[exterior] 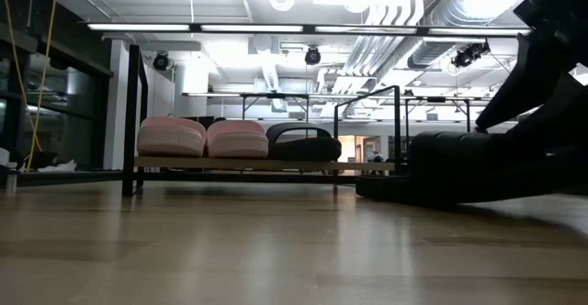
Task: Pick and place slides into the shelf
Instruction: Put the black slide on the shelf
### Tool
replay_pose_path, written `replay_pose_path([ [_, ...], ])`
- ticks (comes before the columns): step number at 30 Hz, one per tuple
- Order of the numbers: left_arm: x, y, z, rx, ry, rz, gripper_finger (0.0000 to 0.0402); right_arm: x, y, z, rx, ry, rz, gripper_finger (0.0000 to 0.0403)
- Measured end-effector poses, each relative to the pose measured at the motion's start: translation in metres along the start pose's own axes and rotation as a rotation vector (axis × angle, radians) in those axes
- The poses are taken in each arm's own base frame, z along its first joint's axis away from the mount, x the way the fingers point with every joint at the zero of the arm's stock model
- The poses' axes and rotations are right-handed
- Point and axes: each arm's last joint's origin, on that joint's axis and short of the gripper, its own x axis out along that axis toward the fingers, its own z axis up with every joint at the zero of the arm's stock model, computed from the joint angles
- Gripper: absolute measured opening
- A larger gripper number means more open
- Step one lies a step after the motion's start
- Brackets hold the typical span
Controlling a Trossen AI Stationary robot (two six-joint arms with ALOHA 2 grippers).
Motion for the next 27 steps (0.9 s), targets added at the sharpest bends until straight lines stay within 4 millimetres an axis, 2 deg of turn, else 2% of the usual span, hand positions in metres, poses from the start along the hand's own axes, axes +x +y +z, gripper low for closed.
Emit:
replay_pose_path([
  [27, 0.0, 0.0, 0.0, 0.001, 0.0, 0.0, 0.015, 0.0053, -0.0011, 0.002, 0.043, 0.053, 0.03, 0.016],
])
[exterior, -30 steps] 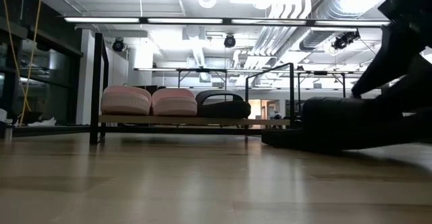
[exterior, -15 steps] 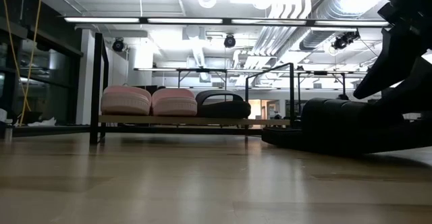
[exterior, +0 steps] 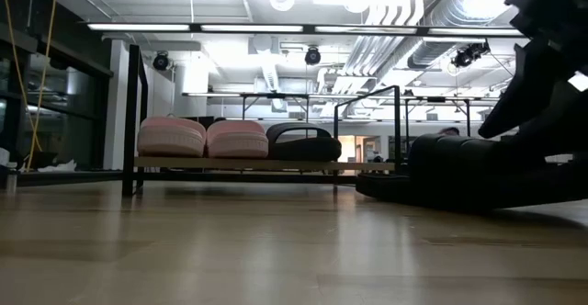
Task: Pick and place slides into the shelf
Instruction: Put the black slide on the shelf
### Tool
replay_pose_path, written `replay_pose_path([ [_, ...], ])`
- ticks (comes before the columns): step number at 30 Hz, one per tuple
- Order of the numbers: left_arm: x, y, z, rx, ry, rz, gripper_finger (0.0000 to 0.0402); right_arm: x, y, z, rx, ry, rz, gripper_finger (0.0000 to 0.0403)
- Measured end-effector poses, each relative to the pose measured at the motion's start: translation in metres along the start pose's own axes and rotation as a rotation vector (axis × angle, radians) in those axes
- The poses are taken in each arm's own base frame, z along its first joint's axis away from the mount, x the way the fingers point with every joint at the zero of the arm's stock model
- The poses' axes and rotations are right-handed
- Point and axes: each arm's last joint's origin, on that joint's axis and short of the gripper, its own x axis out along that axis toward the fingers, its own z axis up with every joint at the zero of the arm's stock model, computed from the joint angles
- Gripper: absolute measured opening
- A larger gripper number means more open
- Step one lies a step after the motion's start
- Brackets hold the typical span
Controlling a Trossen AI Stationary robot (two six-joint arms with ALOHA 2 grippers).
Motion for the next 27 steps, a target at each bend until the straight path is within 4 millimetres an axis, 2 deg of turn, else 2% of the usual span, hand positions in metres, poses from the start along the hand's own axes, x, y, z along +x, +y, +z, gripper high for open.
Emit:
replay_pose_path([
  [4, 0.0, -0.0001, 0.0, 0.0, 0.0, 0.0, 0.015, 0.002, -0.0011, 0.0009, 0.004, 0.009, -0.002, 0.0131],
  [13, 0.0, -0.0001, 0.0, 0.0, 0.0, 0.0, 0.015, 0.0017, -0.0012, 0.0009, 0.001, 0.006, -0.003, 0.0009],
  [27, 0.0, -0.0001, 0.0, 0.0, 0.0, 0.0, 0.015, 0.0022, -0.0031, 0.001, 0.01, 0.007, -0.019, 0.0002],
])
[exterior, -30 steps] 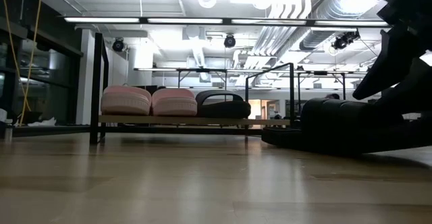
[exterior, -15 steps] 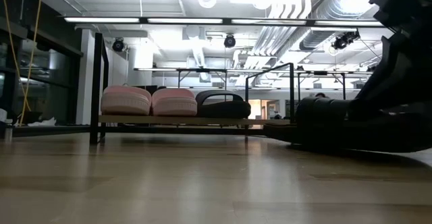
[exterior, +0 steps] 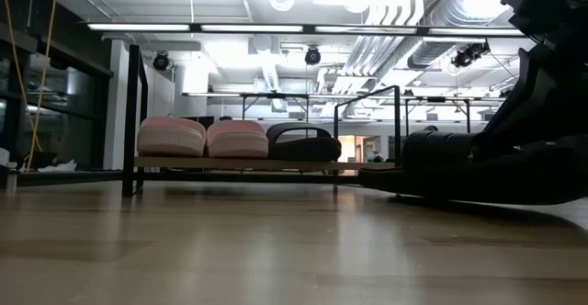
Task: Pick and place slides into the shelf
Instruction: Put the black slide on the shelf
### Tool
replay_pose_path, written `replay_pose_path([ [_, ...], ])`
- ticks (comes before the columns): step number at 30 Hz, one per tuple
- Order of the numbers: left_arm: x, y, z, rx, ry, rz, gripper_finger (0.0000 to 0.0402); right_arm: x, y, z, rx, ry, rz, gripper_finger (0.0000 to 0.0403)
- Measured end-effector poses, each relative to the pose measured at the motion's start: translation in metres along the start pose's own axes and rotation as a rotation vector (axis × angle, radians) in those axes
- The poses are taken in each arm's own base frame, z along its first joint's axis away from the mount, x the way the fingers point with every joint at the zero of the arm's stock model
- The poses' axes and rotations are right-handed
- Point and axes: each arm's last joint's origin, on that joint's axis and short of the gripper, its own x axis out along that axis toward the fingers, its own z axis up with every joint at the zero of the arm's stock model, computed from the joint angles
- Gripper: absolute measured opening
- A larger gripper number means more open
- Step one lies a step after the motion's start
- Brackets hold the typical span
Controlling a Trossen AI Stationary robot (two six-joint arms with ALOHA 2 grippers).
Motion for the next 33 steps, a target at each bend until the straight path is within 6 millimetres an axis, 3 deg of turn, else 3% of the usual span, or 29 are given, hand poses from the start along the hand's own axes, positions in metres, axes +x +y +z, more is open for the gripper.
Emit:
replay_pose_path([
  [10, 0.0, 0.0, 0.0, 0.0, 0.0, 0.0, 0.015, -0.001, -0.005, 0.0, -0.039, 0.01, -0.037, 0.0001],
  [21, 0.0, 0.0, 0.0, 0.0, 0.001, 0.0, 0.015, -0.025, -0.022, 0.03, -0.093, -0.026, -0.111, 0.0],
  [33, 0.0, -0.001, -0.001, 0.004, 0.014, -0.036, 0.015, -0.027, -0.043, 0.026, -0.154, 0.013, -0.248, 0.0],
])
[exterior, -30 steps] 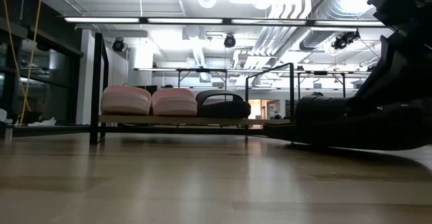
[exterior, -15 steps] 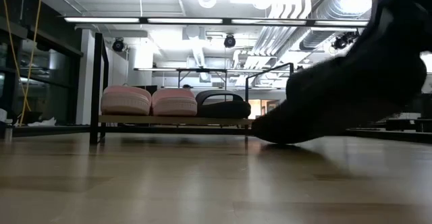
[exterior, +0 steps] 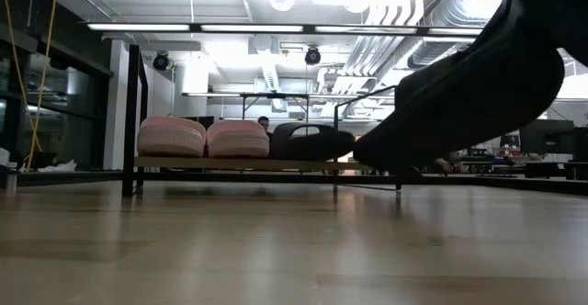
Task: Pick and place slides into the shelf
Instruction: Put the black slide on the shelf
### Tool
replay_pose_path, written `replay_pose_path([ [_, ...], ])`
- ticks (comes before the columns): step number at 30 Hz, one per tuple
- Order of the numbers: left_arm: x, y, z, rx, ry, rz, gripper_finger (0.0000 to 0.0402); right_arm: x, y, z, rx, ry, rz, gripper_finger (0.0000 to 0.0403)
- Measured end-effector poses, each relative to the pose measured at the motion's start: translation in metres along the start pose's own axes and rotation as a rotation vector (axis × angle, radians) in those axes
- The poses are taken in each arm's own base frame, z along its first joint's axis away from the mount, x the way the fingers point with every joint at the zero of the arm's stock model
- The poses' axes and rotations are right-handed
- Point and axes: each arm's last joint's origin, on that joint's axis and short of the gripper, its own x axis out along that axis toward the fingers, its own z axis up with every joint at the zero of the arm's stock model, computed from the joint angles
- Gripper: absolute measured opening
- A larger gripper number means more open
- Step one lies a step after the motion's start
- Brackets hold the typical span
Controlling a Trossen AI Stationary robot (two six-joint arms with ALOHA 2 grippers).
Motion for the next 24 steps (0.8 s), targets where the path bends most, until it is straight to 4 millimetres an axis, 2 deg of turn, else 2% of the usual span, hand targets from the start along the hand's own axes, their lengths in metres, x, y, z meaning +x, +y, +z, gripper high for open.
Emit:
replay_pose_path([
  [14, 0.0, 0.0001, 0.0001, -0.001, -0.001, 0.0, 0.015, 0.0068, -0.005, 0.0042, 0.0, -0.052, -0.06, 0.0],
  [24, 0.0, 0.0, 0.001, 0.02, -0.01, 0.003, 0.015, 0.0076, -0.0017, 0.0063, 0.048, -0.056, -0.037, 0.0],
])
